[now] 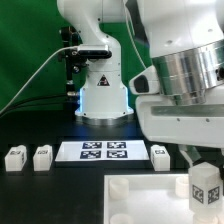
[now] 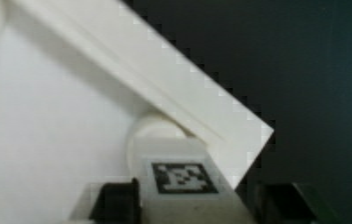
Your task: Assemble one leg
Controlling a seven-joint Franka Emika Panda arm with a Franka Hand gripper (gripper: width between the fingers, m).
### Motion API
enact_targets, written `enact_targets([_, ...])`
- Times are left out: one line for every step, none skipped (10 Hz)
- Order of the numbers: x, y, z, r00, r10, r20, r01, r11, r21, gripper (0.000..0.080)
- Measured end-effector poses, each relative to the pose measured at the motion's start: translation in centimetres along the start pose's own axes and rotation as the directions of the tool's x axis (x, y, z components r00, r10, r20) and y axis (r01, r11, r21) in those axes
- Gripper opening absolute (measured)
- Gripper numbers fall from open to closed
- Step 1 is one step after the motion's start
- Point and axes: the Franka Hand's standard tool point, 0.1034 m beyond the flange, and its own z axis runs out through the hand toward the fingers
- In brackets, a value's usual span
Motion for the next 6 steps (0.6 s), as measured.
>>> enact_targets([-0.86, -0.26, 0.27, 0.996, 0.086, 0.002, -0.086, 0.996, 0.003, 0.0317])
enact_targets([-1.03, -0.51, 0.28, 0.982, 0.187, 0.011, -0.187, 0.982, 0.014, 0.0317])
enact_targets([-1.20, -0.59, 0.38, 0.957, 0.289, 0.024, -0.289, 0.957, 0.019, 0.0315])
enact_targets([-1.04, -0.66, 0.28, 0.938, 0.345, 0.032, -0.345, 0.938, 0.021, 0.0308])
enact_targets([-0.70, -0.50, 0.11, 0.954, 0.298, 0.034, -0.299, 0.954, 0.014, 0.0308])
enact_targets([-0.81, -0.52, 0.17, 0.955, 0.296, 0.034, -0.297, 0.955, 0.014, 0.0308])
